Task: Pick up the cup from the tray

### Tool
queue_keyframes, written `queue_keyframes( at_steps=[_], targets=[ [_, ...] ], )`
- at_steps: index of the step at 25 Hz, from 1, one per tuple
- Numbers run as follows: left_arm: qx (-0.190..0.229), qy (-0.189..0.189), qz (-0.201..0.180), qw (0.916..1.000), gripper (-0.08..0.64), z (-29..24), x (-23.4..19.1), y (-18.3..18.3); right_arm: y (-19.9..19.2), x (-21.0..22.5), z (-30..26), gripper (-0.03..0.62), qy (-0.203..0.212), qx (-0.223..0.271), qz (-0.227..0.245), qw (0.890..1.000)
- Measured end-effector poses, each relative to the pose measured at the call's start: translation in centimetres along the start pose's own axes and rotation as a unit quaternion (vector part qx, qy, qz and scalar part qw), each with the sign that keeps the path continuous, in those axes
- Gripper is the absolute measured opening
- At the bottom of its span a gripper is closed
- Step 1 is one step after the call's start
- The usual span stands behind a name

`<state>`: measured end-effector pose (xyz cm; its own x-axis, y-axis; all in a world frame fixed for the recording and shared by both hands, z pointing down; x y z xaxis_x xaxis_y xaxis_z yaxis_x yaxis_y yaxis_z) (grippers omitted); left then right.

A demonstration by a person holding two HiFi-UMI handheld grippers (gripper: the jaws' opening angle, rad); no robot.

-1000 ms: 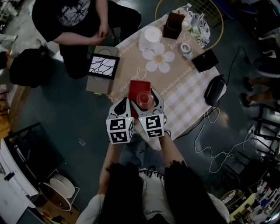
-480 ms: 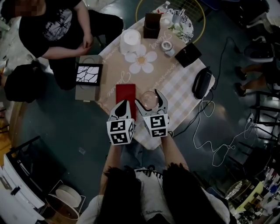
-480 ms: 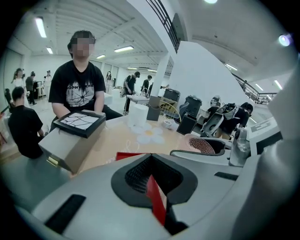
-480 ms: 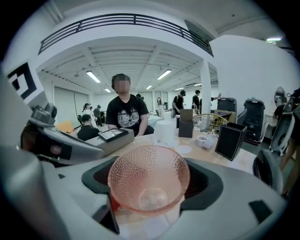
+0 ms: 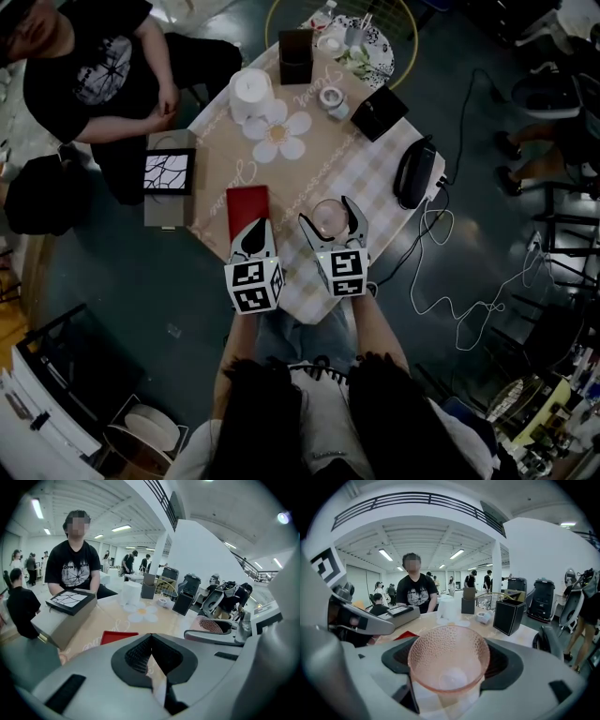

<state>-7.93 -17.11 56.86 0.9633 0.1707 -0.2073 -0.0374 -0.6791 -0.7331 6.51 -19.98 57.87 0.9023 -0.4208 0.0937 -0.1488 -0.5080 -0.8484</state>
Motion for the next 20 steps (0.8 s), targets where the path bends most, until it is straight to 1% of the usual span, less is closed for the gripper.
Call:
queue_keyframes(
  at_steps=[3,7,10,12,15,20],
  targets=[
    [-0.001,0.005,0.007,1.0,0.005,-0.5,0.5,-0.2,-0.3,1.5,0.2,0.411,-0.011,0.003,-0.001,1.0],
    [-0.003,0.005,-0.006,1.0,0.005,-0.9,1.3,-0.4,-1.2,2.7,0.1,0.411,-0.027,0.007,0.008,1.0],
    [-0.004,0.005,0.004,1.0,0.005,-1.1,1.4,-0.4,-1.9,3.3,-0.1,0.411,-0.024,0.006,0.0,1.0],
    [-0.005,0.008,0.01,0.9999,0.005,-1.2,1.4,-0.5,-2.6,3.6,-0.1,0.411,-0.023,0.001,0.003,1.0],
    [-0.008,0.01,-0.001,0.9999,0.005,-1.2,1.5,-0.6,-3.2,4.1,0.2,0.411,-0.025,0.005,-0.004,1.0],
    [-0.019,0.006,-0.008,0.9998,0.005,-1.1,1.8,-1.2,-3.1,3.9,-0.1,0.411,-0.027,0.016,-0.014,0.999]
  ],
)
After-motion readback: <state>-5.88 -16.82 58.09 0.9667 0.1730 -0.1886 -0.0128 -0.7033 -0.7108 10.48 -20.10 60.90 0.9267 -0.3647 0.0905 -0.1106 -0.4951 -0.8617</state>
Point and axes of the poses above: the fingertips, and each gripper's own axes: z backward along the fingers, x to its right, y out of its top, the point moved 4 cm from there along z, backward along the fingers, and after that the axes turned 3 degrees about -z, right-handed, at the moved point
